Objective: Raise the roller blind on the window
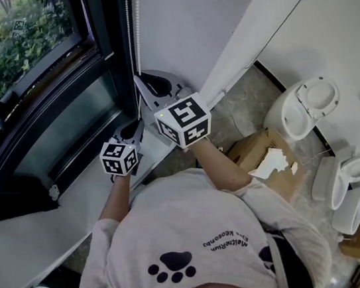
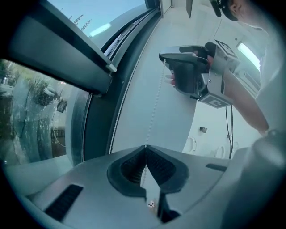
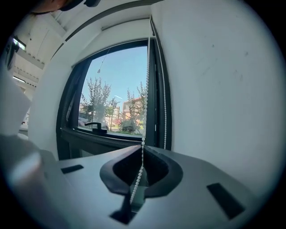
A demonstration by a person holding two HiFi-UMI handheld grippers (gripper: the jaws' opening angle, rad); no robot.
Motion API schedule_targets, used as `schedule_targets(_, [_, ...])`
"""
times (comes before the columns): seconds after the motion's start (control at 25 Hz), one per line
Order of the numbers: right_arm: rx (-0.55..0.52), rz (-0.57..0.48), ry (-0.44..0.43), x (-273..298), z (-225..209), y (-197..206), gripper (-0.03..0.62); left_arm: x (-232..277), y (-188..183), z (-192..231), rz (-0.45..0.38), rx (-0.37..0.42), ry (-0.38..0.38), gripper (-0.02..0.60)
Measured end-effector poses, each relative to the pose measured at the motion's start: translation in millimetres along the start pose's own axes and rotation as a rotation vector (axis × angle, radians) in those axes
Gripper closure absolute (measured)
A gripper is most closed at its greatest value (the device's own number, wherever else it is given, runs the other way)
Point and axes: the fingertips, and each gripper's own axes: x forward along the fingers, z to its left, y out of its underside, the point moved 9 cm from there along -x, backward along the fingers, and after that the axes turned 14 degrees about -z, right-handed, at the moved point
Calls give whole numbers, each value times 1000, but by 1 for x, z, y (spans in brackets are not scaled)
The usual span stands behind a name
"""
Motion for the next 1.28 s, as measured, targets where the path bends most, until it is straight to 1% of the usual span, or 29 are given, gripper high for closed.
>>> schedule_targets(0.2, [2, 50, -6, -2, 4, 23, 580, -6, 20, 5, 50, 9, -13, 569])
schedule_targets(0.48, [30, 98, -15, -7, 7, 49, 582, -14, 43, 9, 117, 2, -27, 569])
schedule_targets(0.68, [39, 109, -19, -10, 10, 57, 582, -18, 52, 8, 129, -10, -32, 569])
schedule_targets(0.8, [40, 107, -22, -9, 12, 58, 580, -17, 52, 7, 133, -2, -26, 568])
schedule_targets(0.84, [40, 107, -23, -9, 12, 58, 582, -16, 50, 7, 127, -6, -21, 568])
schedule_targets(0.88, [41, 106, -24, -10, 12, 58, 580, -16, 48, 7, 111, -19, -19, 554])
schedule_targets(0.92, [42, 105, -24, -10, 12, 59, 582, -15, 43, 8, 86, -41, -19, 485])
schedule_targets(0.96, [43, 104, -24, -10, 11, 59, 582, -14, 37, 9, 57, -64, -21, 437])
schedule_targets(1.0, [42, 102, -24, -10, 11, 58, 582, -13, 28, 9, 28, -81, -23, 437])
schedule_targets(1.08, [41, 99, -23, -11, 11, 58, 582, -12, 6, 8, -31, -88, -23, 437])
schedule_targets(1.16, [39, 98, -22, -12, 11, 59, 582, -12, -23, 5, -89, -69, -15, 437])
schedule_targets(1.28, [34, 95, -22, -14, 9, 58, 582, -14, -74, -4, -180, -19, 15, 439])
